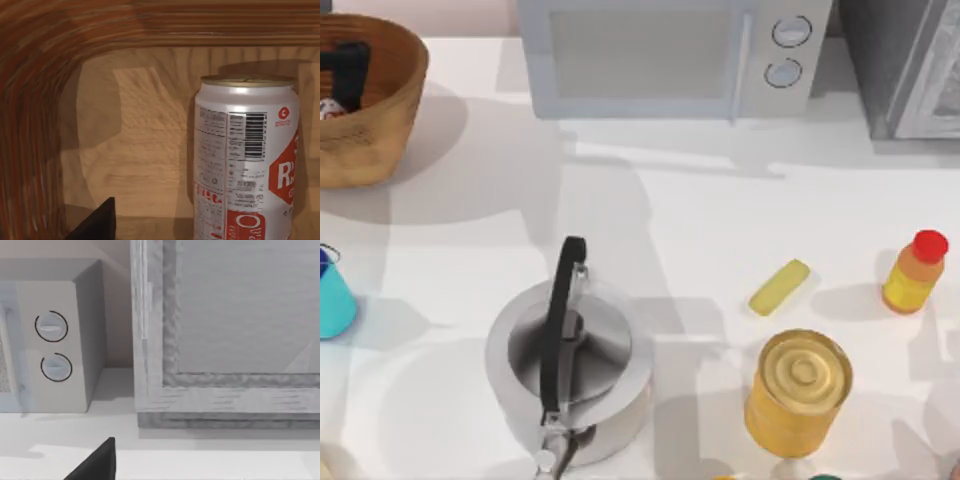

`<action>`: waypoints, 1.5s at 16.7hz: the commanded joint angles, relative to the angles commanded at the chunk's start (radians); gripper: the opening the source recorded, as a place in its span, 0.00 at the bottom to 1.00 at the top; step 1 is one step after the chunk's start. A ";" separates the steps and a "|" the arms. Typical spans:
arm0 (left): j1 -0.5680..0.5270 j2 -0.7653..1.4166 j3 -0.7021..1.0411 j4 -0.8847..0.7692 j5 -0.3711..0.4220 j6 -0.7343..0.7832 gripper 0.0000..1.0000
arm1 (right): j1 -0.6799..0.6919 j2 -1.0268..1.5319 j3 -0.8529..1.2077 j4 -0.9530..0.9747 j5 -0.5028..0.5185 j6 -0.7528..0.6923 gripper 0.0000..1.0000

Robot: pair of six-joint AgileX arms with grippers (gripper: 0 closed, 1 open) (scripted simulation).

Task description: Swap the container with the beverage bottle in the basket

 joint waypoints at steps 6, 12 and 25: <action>-0.006 0.032 -0.053 0.086 -0.001 -0.006 1.00 | 0.000 0.000 0.000 0.000 0.000 0.000 1.00; -0.009 0.068 -0.106 0.175 -0.001 -0.009 1.00 | 0.000 0.000 0.000 0.000 0.000 0.000 1.00; -0.009 0.068 -0.106 0.175 -0.001 -0.009 0.17 | 0.000 0.000 0.000 0.000 0.000 0.000 1.00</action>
